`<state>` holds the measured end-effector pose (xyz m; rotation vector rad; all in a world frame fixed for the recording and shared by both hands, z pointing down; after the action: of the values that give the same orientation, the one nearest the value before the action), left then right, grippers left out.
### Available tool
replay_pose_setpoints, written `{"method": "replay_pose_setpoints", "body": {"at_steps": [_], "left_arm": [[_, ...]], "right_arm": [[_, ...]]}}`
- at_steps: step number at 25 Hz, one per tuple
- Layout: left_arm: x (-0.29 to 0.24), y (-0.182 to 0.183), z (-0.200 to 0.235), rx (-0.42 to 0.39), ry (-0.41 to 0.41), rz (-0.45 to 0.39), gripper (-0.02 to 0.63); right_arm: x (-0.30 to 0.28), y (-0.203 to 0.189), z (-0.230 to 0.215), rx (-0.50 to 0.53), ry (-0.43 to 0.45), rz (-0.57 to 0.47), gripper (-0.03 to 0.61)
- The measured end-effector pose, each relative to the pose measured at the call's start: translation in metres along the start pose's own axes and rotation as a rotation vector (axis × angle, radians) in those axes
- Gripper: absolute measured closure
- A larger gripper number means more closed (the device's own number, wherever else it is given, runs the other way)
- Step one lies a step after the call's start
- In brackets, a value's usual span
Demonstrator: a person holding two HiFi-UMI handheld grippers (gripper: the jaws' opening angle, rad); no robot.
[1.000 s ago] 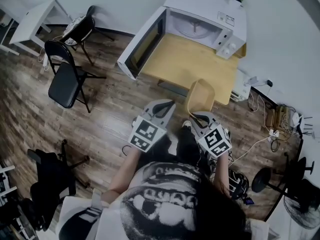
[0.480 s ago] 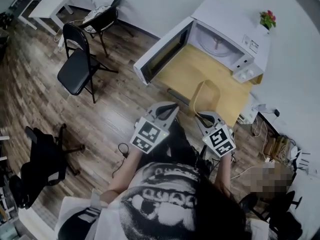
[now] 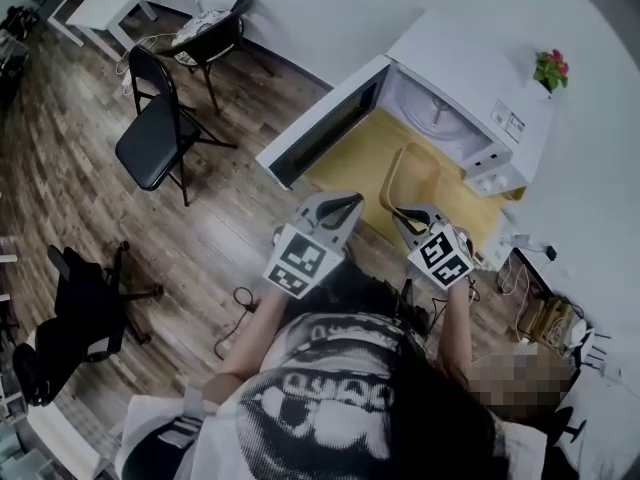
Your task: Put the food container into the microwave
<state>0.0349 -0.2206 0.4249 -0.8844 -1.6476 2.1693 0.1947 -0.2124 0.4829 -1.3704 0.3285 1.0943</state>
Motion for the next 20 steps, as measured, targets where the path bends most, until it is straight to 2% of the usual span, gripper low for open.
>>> {"method": "replay_pose_setpoints", "body": {"at_steps": [5, 10, 15, 20], "left_arm": [[-0.014, 0.004, 0.010, 0.004, 0.022, 0.007, 0.612], [-0.020, 0.005, 0.021, 0.008, 0.055, 0.020, 0.612], [-0.029, 0.007, 0.030, 0.012, 0.075, 0.026, 0.612], [-0.036, 0.007, 0.035, 0.017, 0.080, 0.032, 0.612]], "right_arm": [[-0.030, -0.019, -0.037, 0.083, 0.053, 0.087, 0.555], [-0.054, -0.035, -0.083, 0.117, 0.029, 0.147, 0.555], [-0.074, -0.047, -0.127, 0.099, 0.011, 0.173, 0.554], [-0.091, -0.059, -0.166, 0.016, -0.047, 0.170, 0.554]]}}
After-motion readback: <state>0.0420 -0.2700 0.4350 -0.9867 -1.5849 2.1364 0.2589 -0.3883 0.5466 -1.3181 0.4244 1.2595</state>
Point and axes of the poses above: the fingertips, and each gripper's own axes: x backward along the fingers, z to its left, y out of its top, the point moved 7 cm from there along x, backward along the fingers, and after that the axes turned 7 degrees about x, right-handed, at the moved point
